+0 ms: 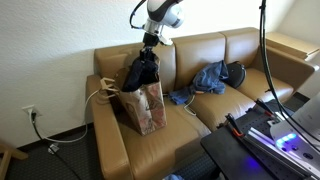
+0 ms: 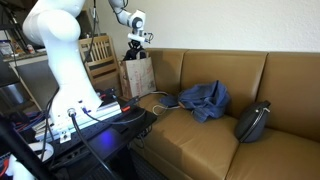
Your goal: Remove the black clothing from the backrest of the sofa and place it inside the bag on the sofa
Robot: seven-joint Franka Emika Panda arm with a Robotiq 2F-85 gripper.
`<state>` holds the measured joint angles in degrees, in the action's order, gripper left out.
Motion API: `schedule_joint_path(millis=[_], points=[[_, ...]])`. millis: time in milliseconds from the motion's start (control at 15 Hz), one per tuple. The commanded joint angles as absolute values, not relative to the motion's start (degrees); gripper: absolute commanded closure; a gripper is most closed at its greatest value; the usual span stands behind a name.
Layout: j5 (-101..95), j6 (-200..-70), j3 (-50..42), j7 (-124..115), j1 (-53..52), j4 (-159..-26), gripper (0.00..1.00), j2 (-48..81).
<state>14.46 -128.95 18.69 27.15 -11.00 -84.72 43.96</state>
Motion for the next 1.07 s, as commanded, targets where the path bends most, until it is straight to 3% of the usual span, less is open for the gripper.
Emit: schedule_joint_path(millis=[0,133,200,333,867,1000], points=[[8.6,-133.2,17.7,28.2,-12.1,-85.8,0.98,44.0],[6.9,-135.5,17.5,28.0,-11.5,-85.7,0.98,45.6],[6.4,-136.1,17.0,26.8,-11.3,-85.5,0.66,46.1],[6.3,-137.6,16.7,26.6,-10.1,-84.6,0.59,46.7],[9.7,-139.4,17.8,24.8,-5.1,-81.9,0.03,45.0],[8.9,-141.4,15.3,18.5,-5.7,-83.8,0.00,40.2]])
